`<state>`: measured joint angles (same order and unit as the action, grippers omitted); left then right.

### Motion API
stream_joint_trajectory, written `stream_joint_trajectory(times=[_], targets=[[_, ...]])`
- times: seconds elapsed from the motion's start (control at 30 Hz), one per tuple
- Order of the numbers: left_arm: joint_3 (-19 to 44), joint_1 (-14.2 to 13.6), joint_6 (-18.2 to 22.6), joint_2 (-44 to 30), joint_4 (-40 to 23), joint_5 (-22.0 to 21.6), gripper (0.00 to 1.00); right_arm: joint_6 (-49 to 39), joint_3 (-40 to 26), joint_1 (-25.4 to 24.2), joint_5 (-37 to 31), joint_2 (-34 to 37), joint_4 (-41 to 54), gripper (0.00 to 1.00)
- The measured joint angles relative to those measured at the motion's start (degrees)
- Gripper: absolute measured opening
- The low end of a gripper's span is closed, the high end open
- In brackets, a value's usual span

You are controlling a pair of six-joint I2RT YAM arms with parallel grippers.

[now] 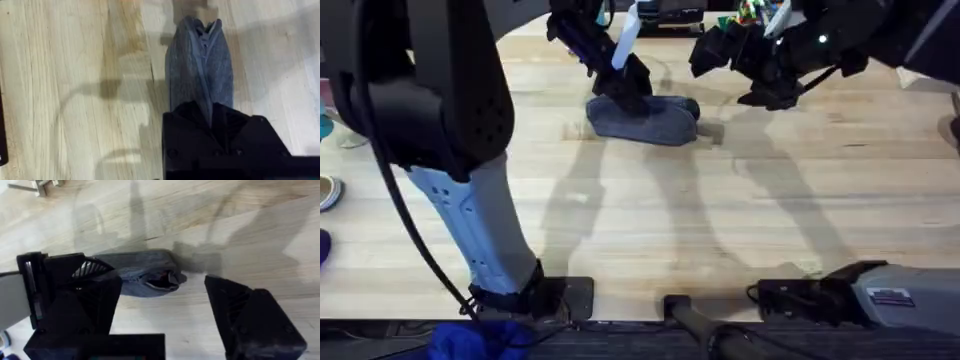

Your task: Unzip the bag, pick up the pens from the table one at a time and place them inside, then zip the bag closed.

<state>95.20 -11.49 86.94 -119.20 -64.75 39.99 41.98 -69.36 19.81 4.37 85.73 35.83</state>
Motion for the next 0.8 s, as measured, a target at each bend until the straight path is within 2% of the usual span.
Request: stream_joint_trajectory(times=[0.17,0.43,0.63,0.8], targets=[[0.0,0.0,0.0,0.0,0.0,0.0,0.040,-0.5,0.0,-0.5,3.3,0.0,0.7,0.996],[0.0,0.0,0.0,0.0,0.0,0.0,0.040,-1.0,0.0,-5.6,10.3,0.0,5.2,0.993],[0.0,0.0,0.0,0.0,0.0,0.0,0.040,-2.2,0.1,-6.1,14.6,0.0,6.0,0.992],[0.0,0.0,0.0,0.0,0.0,0.1,0.040,-2.2,4.0,-9.1,17.3,-2.1,5.0,0.992]])
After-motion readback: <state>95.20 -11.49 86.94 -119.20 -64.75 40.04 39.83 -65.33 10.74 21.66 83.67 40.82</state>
